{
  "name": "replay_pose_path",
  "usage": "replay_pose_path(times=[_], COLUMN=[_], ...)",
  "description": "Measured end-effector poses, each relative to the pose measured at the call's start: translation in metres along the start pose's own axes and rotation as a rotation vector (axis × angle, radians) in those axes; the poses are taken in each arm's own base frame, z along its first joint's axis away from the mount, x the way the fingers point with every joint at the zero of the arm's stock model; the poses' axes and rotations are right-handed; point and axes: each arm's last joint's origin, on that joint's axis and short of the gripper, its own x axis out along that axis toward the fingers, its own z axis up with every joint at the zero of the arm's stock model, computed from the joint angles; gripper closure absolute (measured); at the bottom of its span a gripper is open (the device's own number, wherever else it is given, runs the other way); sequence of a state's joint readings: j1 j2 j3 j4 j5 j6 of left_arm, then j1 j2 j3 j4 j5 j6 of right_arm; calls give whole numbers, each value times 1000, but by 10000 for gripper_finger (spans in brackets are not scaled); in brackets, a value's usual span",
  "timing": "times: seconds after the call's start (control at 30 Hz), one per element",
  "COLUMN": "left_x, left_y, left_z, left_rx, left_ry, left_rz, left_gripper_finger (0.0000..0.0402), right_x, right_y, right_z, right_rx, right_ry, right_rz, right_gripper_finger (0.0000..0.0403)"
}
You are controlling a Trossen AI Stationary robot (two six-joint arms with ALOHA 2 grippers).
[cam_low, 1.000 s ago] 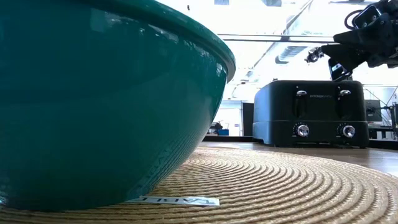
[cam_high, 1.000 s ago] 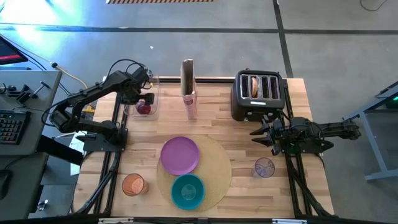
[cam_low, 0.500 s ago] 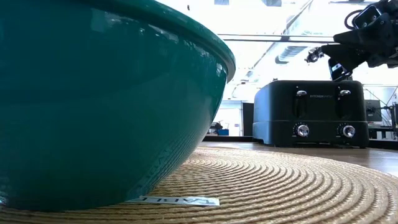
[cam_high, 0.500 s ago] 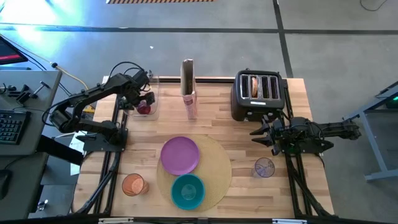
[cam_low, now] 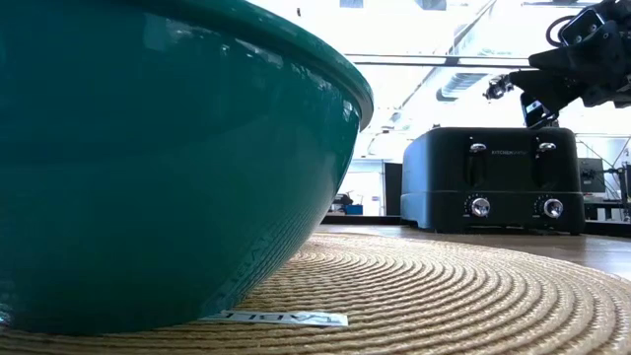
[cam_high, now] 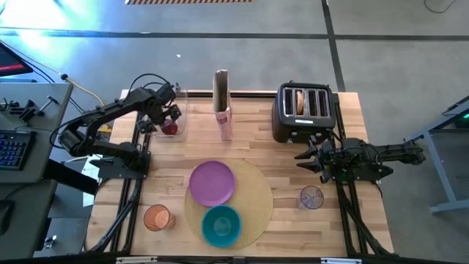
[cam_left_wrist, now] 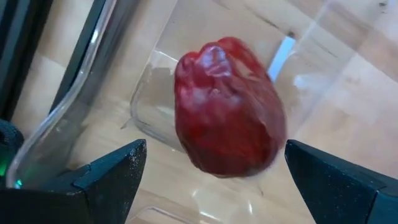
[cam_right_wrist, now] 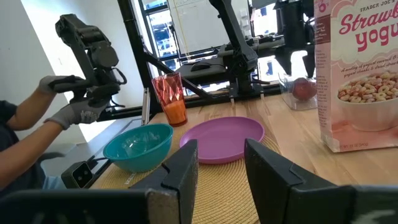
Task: Arrange a breakfast setting
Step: Put the red apple on the purple plate
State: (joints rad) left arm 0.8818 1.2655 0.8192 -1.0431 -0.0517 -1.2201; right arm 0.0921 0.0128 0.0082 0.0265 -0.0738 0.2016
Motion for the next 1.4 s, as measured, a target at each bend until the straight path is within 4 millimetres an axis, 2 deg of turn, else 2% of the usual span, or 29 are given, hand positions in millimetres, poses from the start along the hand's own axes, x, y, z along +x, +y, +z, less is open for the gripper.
replay_pose_path(times=[0.17, 0.37, 0.53, 0.93, 1.13, 1.4], left_x=[16, 27, 29, 28, 28, 28], left_y=[2, 6, 4, 3, 3, 2], left_z=[-2, -4, 0, 1, 1, 1], left_rx=[-31, -30, -32, -35, -34, -11], left_ry=[-4, -17, -105, -127, -129, -128], left_rz=[-28, -32, -31, -38, -43, -47], left_gripper_finger=[29, 29, 29, 38, 67, 142], right_x=[0, 0, 0, 0, 0, 0], right_y=[0, 0, 0, 0, 0, 0], right_z=[0, 0, 0, 0, 0, 0], right_rx=[0, 0, 0, 0, 0, 0], right_ry=[0, 0, 0, 0, 0, 1], right_rz=[0, 0, 0, -2, -2, 1], right_gripper_finger=[288, 288, 288, 288, 288, 288])
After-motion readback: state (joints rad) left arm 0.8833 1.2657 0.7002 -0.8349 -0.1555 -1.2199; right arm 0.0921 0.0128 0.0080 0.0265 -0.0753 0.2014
